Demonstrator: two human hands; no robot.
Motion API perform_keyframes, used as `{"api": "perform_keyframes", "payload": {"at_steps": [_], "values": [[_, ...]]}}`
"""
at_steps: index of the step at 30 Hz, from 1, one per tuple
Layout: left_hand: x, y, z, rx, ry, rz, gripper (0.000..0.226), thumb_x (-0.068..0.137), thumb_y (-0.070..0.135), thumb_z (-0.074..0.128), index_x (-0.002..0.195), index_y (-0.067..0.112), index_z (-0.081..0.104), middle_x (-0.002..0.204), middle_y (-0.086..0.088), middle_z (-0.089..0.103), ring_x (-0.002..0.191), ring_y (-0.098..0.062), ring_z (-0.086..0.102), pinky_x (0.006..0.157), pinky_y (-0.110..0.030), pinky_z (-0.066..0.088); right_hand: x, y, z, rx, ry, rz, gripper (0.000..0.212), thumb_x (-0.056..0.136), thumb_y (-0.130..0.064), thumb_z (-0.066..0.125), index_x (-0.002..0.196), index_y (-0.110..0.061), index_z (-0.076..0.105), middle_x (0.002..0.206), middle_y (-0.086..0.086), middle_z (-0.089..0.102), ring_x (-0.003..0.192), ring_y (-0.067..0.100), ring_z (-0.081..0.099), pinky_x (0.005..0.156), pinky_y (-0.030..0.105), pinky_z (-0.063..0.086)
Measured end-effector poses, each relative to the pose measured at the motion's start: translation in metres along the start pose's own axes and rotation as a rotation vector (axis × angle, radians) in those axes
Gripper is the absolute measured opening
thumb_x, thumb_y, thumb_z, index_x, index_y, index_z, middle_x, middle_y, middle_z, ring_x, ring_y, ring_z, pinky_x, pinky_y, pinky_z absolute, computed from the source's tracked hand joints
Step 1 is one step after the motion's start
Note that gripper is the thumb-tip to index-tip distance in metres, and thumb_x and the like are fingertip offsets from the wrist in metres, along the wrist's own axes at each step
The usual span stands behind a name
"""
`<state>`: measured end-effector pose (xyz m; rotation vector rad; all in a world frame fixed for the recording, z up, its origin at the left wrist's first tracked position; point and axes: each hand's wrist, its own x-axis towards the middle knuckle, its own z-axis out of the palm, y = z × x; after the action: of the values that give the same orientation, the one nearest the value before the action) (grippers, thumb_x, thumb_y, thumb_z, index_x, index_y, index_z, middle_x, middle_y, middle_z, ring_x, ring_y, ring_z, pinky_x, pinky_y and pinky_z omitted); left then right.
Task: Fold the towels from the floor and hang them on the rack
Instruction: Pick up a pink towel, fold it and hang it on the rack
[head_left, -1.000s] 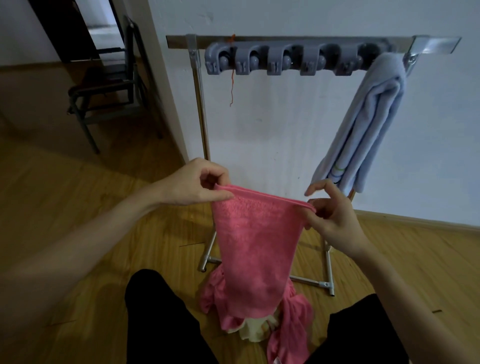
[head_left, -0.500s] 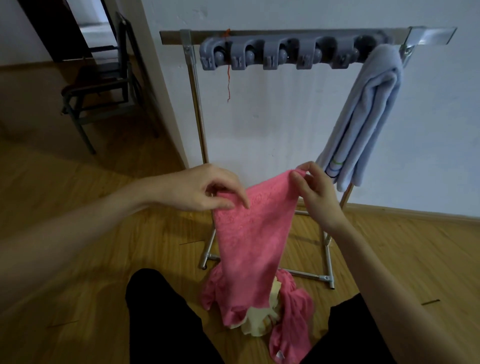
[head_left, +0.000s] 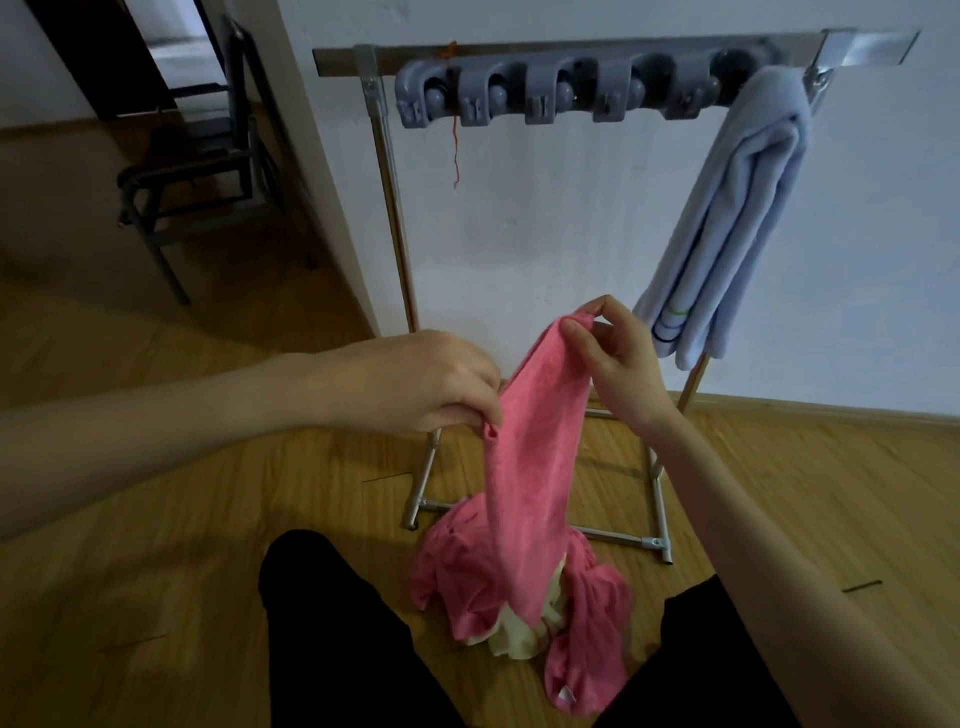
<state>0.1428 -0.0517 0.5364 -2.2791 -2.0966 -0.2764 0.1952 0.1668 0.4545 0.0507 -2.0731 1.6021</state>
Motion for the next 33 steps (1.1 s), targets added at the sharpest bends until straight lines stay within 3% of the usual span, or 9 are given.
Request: {"api": "perform_keyframes", "payload": {"at_steps": [5, 8, 10, 12, 16, 21, 23, 27, 33], "values": [[0.015, 0.005, 0.003, 0.158, 0.037, 0.128, 0.006, 0.082, 0.013, 0.071, 0.084, 0.010, 0.066, 0.108, -0.008, 0.061, 0.101, -0.021, 0.057, 0.086, -0.033, 0.045, 0.000, 0.000, -0.004, -0.019, 0.002, 0.000, 0.011, 0.095, -0.009, 0.056, 0.086, -0.005, 0.052, 0.063, 0.003, 0.048, 0.052, -0.001, 0.039, 0.050, 0.015, 0.031], [0.023, 0.005, 0.009, 0.176, 0.026, 0.171, 0.011, 0.088, 0.012, 0.052, 0.085, 0.007, 0.061, 0.087, -0.010, 0.066, 0.081, -0.026, 0.065, 0.092, -0.044, 0.046, 0.000, 0.001, -0.004, -0.031, 0.032, -0.001, 0.011, 0.093, -0.008, 0.059, 0.084, -0.006, 0.053, 0.064, -0.001, 0.051, 0.054, -0.002, 0.045, 0.053, 0.012, 0.034], [0.024, 0.003, 0.009, 0.127, 0.036, 0.093, 0.012, 0.091, 0.013, 0.046, 0.089, 0.009, 0.056, 0.077, -0.008, 0.063, 0.071, -0.026, 0.062, 0.079, -0.046, 0.051, -0.002, 0.002, -0.004, -0.037, 0.048, -0.005, 0.012, 0.092, -0.008, 0.061, 0.082, -0.007, 0.054, 0.065, -0.002, 0.053, 0.057, -0.001, 0.047, 0.055, 0.012, 0.037], [0.024, 0.000, 0.007, 0.082, 0.065, -0.022, 0.015, 0.093, 0.019, 0.044, 0.092, 0.011, 0.057, 0.080, -0.006, 0.064, 0.070, -0.025, 0.061, 0.063, -0.041, 0.052, -0.005, 0.001, -0.003, -0.068, 0.055, -0.030, 0.013, 0.091, -0.008, 0.062, 0.080, -0.009, 0.056, 0.067, -0.005, 0.054, 0.061, -0.001, 0.049, 0.057, 0.013, 0.039], [0.027, -0.006, 0.007, -0.011, 0.123, -0.160, 0.025, 0.094, 0.026, 0.043, 0.097, 0.011, 0.063, 0.088, 0.000, 0.067, 0.078, -0.014, 0.063, 0.071, -0.033, 0.051, -0.008, -0.010, -0.003, -0.093, 0.066, -0.079, 0.012, 0.089, -0.011, 0.066, 0.080, -0.003, 0.063, 0.070, -0.002, 0.060, 0.066, 0.005, 0.052, 0.058, 0.021, 0.042], [0.030, -0.009, 0.017, -0.070, 0.191, -0.274, 0.019, 0.093, 0.020, 0.052, 0.100, 0.013, 0.067, 0.089, 0.000, 0.069, 0.079, -0.012, 0.063, 0.074, -0.028, 0.050, -0.016, -0.019, -0.004, 0.066, 0.031, -0.033, 0.010, 0.086, -0.008, 0.069, 0.084, 0.001, 0.067, 0.079, 0.024, 0.066, 0.071, 0.026, 0.060, 0.067, 0.043, 0.051], [0.033, -0.007, 0.017, -0.050, 0.230, -0.293, 0.021, 0.091, 0.023, 0.053, 0.100, 0.015, 0.070, 0.090, 0.001, 0.071, 0.080, -0.012, 0.065, 0.073, -0.027, 0.052, -0.018, -0.021, -0.002, 0.092, 0.007, -0.017, 0.008, 0.085, -0.008, 0.069, 0.086, 0.000, 0.069, 0.080, 0.018, 0.070, 0.073, 0.024, 0.064, 0.068, 0.036, 0.053], [0.037, -0.003, 0.018, 0.130, 0.305, -0.269, 0.023, 0.090, 0.030, 0.054, 0.099, 0.020, 0.072, 0.086, 0.004, 0.074, 0.069, -0.012, 0.065, 0.066, -0.020, 0.040, -0.022, -0.023, 0.000, 0.179, -0.035, -0.005, 0.010, 0.085, 0.003, 0.064, 0.094, 0.008, 0.068, 0.064, -0.012, 0.068, 0.058, -0.002, 0.059, 0.057, 0.010, 0.044], [0.036, 0.001, 0.021, 0.172, 0.397, -0.365, 0.024, 0.088, 0.037, 0.057, 0.086, 0.016, 0.066, 0.060, 0.011, 0.054, 0.049, -0.008, 0.044, 0.054, -0.008, 0.018, -0.025, -0.028, -0.001, 0.268, -0.068, 0.044, 0.016, 0.089, 0.001, 0.060, 0.100, 0.010, 0.067, 0.080, 0.006, 0.068, 0.067, 0.003, 0.061, 0.062, 0.017, 0.048]]}}
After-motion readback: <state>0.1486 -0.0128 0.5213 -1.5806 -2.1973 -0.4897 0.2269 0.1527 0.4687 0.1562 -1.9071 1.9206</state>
